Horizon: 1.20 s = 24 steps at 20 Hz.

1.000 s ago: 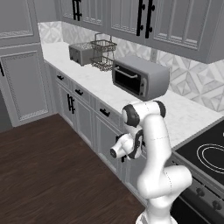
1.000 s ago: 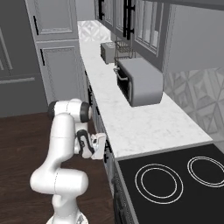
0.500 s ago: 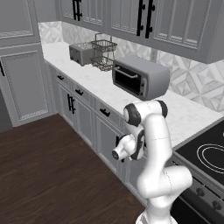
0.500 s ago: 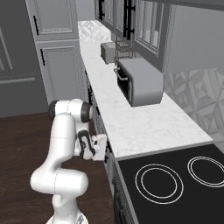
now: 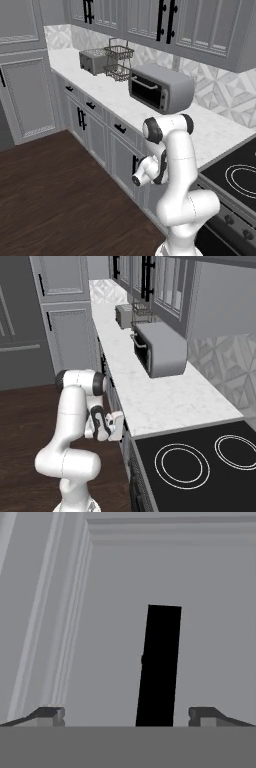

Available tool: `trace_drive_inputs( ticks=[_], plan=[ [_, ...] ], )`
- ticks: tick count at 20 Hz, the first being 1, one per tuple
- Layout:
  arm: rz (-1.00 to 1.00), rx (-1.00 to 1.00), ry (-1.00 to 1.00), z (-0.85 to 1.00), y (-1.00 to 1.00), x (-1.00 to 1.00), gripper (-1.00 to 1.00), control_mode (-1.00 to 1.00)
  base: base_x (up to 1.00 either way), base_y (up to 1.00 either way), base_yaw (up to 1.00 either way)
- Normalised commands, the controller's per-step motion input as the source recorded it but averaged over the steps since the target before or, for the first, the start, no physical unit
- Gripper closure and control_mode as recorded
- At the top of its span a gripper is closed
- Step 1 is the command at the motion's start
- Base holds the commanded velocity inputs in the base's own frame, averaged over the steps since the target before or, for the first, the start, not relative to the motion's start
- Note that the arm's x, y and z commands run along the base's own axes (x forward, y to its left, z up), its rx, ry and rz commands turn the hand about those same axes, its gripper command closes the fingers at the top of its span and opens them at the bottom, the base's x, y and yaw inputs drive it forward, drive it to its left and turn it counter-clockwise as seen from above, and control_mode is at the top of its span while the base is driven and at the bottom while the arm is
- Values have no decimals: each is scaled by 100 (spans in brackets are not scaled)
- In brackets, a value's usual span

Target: Take a straw from the drawer in front and place it inside the glass cup on the dining counter.

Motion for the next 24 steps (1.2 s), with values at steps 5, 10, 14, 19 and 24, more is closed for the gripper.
trace_drive_inputs(
  ticks=[5, 10, 14, 19, 24],
  plan=[
    [0, 4, 0, 0, 0, 21, 100, -100, 0, 0, 0],
    [0, 2, 0, 0, 12, -16, 100, -100, 0, 0, 0],
    [0, 0, 0, 1, 68, -51, 100, -100, 0, 0, 0],
    [0, 0, 0, 2, 100, -72, 100, -100, 0, 0, 0],
    [0, 0, 3, 9, 100, -70, 100, -100, 0, 0, 0]
  ],
)
